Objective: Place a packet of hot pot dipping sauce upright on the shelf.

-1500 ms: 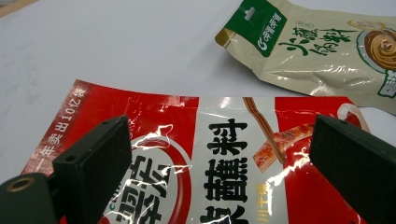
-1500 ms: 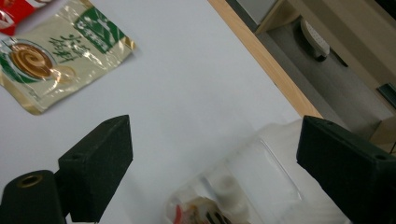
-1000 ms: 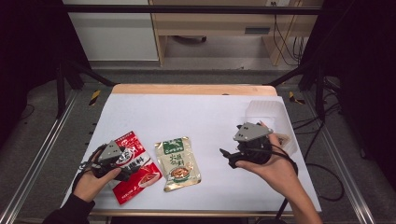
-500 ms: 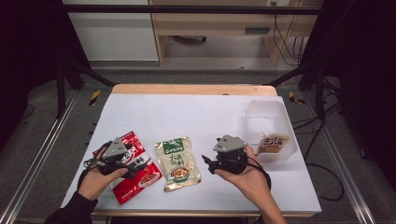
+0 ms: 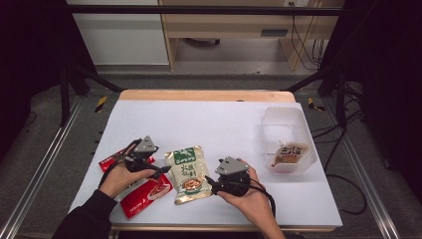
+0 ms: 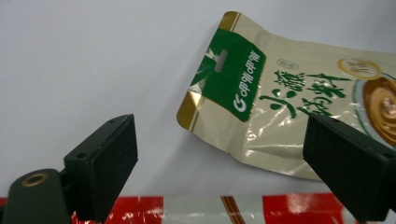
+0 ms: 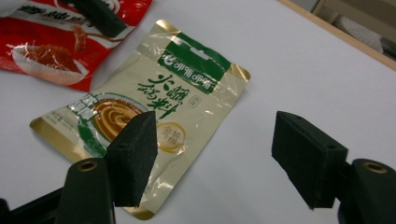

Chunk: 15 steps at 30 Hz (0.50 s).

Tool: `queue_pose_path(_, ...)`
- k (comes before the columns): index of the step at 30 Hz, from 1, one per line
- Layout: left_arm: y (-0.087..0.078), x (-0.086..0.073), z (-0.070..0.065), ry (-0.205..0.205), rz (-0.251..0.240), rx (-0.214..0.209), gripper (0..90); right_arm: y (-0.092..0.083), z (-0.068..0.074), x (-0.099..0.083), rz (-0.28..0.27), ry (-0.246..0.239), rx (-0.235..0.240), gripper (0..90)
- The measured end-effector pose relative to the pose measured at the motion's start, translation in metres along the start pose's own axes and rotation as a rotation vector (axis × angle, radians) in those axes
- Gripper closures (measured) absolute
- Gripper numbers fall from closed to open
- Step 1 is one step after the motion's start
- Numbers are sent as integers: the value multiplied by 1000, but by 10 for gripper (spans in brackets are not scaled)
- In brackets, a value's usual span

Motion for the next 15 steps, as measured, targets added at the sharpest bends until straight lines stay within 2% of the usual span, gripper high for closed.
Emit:
queue_pose_path(3,11,0,6,-33,-4,-21,126,3,4,-4,13,-14,5,315)
queue_pose_path(5,17,-1,8,-38,8,-36,145,4,7,-6,15,-13,10,314)
queue_pose_path(10,25,-2,6,-10,52,-51,172,7,10,-10,32,-26,23,311)
queue_pose_path(13,28,-2,4,-5,47,-66,209,9,11,-10,36,-29,24,311)
queue_pose_path(15,27,-1,3,-20,43,-97,243,9,11,-11,37,-29,23,311)
Point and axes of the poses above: each handheld gripper's, and its own axes: y roughly forward along the jaws, x roughly out of its top, z roughly to its left, the point moved 1 cm from there along y, roughly forward along the jaws, and after that the axes turned 2 degrees about y, right-handed, at the moved point
